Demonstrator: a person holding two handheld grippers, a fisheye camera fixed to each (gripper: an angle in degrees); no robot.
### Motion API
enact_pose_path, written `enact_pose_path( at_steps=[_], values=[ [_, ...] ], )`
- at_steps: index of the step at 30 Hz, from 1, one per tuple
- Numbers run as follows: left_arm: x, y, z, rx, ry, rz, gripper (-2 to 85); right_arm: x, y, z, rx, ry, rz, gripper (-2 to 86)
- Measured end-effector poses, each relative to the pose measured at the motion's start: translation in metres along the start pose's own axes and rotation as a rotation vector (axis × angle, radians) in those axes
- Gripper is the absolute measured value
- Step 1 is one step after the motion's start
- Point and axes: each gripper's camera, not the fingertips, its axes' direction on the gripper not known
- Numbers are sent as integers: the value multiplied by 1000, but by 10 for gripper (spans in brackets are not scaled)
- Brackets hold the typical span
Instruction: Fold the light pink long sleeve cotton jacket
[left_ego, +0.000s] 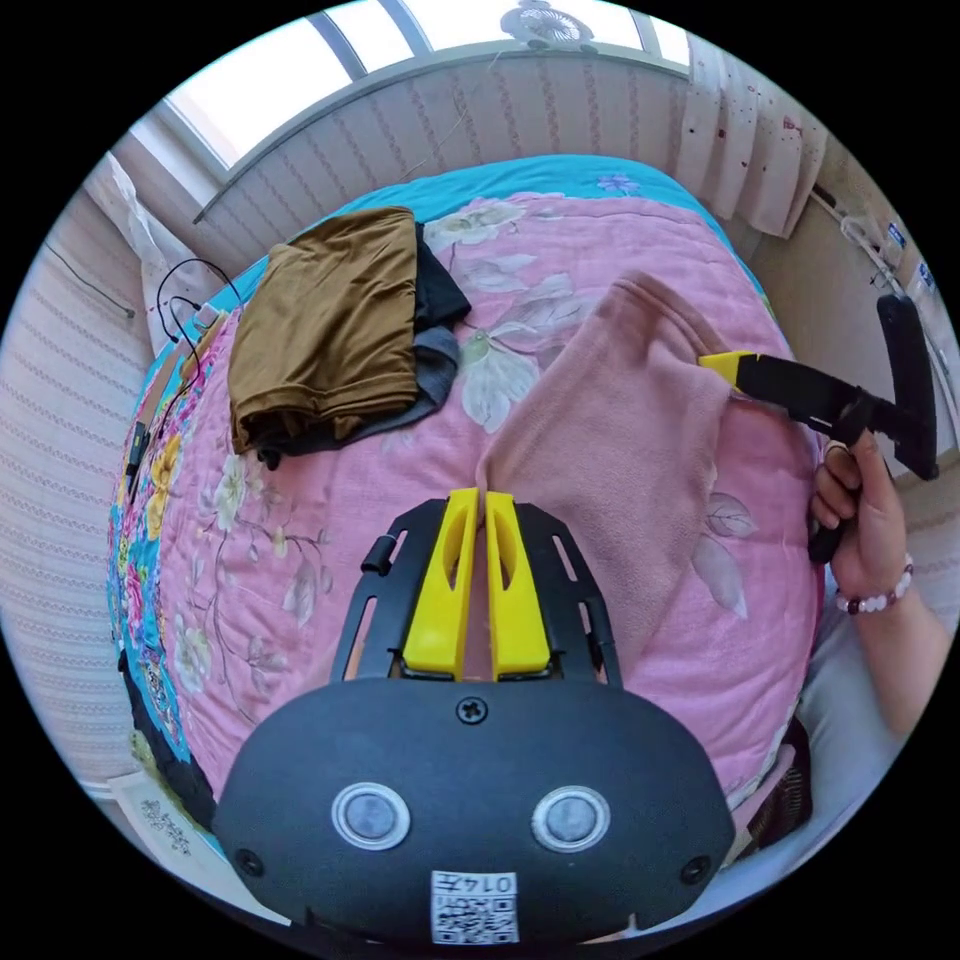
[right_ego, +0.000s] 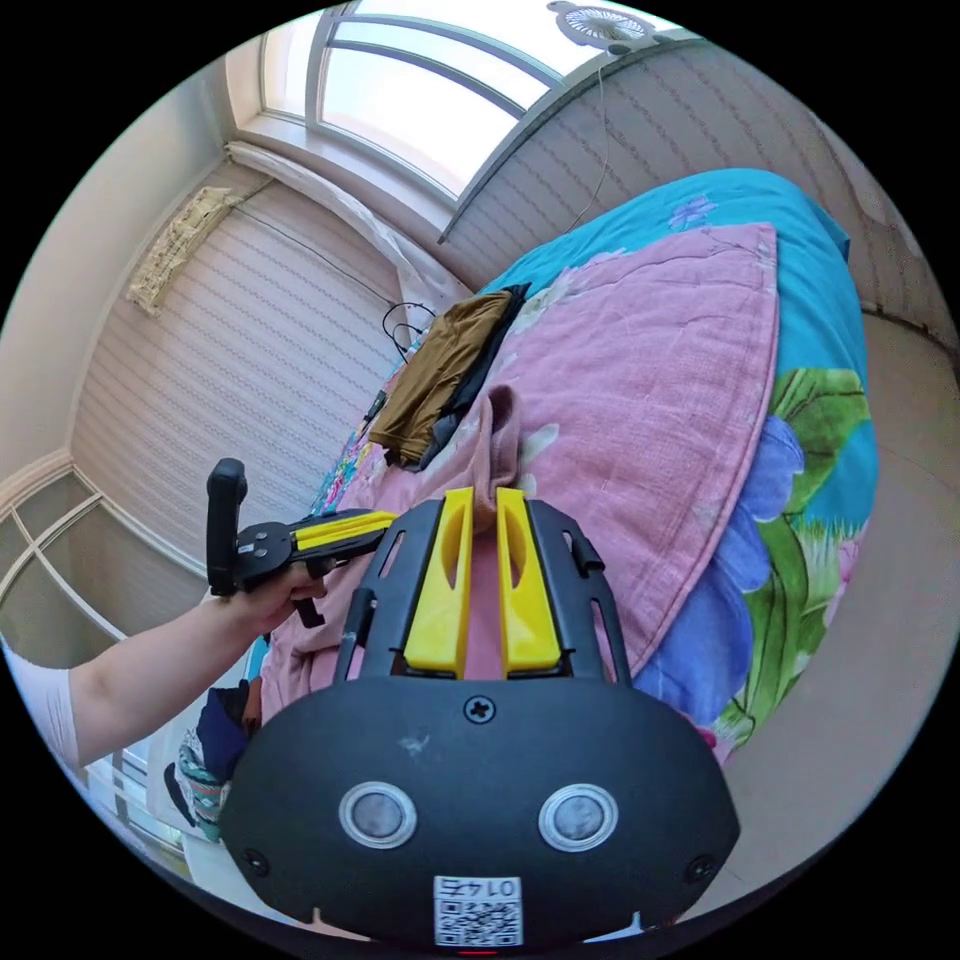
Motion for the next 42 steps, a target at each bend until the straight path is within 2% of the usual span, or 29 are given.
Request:
enact_pose_path(
  at_steps=[3, 5, 9, 12, 14, 17, 19, 23, 30, 33, 37, 39, 42],
  values=[
    [-8, 14, -21, 37, 31, -21, -4, -23, 17, -15, 52, -177, -124, 23],
    [-18, 36, -49, 96, 35, -62, -5, -47, 28, -12, -13, -385, -244, 22],
    [-31, 102, -103, 153, 20, -160, -6, -105, 64, -4, -147, -576, -436, 21],
    [-27, 183, -142, 137, 6, -238, -7, -176, 109, -3, -270, -839, -574, 20],
    [-16, 253, -169, 122, -47, -300, -8, -253, 162, -13, -356, -1010, -696, 20],
    [-7, 339, -195, 144, -46, -486, -9, -348, 257, -12, -573, -1122, -843, 19],
    [1, 386, -204, 166, -26, -580, -9, -393, 329, -7, -722, -1105, -933, 19],
    [24, 475, -208, 183, -35, -721, -9, -450, 487, 13, -1007, -948, -1108, 21],
    [48, 596, -199, 147, -24, -962, -9, -474, 642, 56, -1152, -798, -1135, 32],
    [65, 648, -205, 126, -33, -1025, -10, -487, 716, 68, -1216, -733, -1254, 49],
    [87, 715, -218, 123, -25, -1107, -10, -474, 810, 86, -1454, -721, -1448, 77],
    [91, 738, -225, 125, -42, -1120, -9, -461, 819, 108, -1432, -584, -1499, 79],
    [81, 769, -234, 107, -96, -1143, -7, -447, 784, 163, -1253, -429, -1449, 82]
  ],
)
